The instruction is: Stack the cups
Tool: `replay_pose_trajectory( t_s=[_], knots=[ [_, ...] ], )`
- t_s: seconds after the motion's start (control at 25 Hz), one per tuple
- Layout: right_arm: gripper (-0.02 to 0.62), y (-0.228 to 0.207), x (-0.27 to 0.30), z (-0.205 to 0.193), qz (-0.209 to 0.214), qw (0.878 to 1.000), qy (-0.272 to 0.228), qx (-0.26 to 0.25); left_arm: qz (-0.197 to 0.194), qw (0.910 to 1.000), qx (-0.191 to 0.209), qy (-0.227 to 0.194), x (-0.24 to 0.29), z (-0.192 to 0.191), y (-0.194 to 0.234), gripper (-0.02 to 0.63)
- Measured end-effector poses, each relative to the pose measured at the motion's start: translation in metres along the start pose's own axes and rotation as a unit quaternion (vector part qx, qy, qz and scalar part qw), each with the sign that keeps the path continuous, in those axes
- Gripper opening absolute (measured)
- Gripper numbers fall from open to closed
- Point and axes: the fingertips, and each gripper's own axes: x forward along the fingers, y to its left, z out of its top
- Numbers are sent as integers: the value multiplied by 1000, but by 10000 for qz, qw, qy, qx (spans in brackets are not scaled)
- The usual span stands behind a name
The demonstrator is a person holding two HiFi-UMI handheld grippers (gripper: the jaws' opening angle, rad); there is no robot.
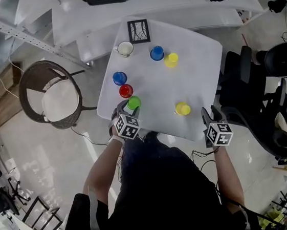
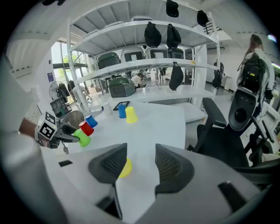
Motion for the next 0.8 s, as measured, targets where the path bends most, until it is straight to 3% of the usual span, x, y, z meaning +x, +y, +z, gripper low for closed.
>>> replay_pose_trajectory(
  t_s=[0.52,0.68,0.8],
  knots=[
    [199,4,0,0,-18,9999,-14,150,-13,9999,61,113,0,-5,1,227],
    [199,6,1,3,-30,9998,-81,174,-89,9995,208,202,-2,-13,0,262],
    [199,10,2,7,-14,9996,-161,219,-126,9997,55,194,-12,-19,7,264]
  ],
)
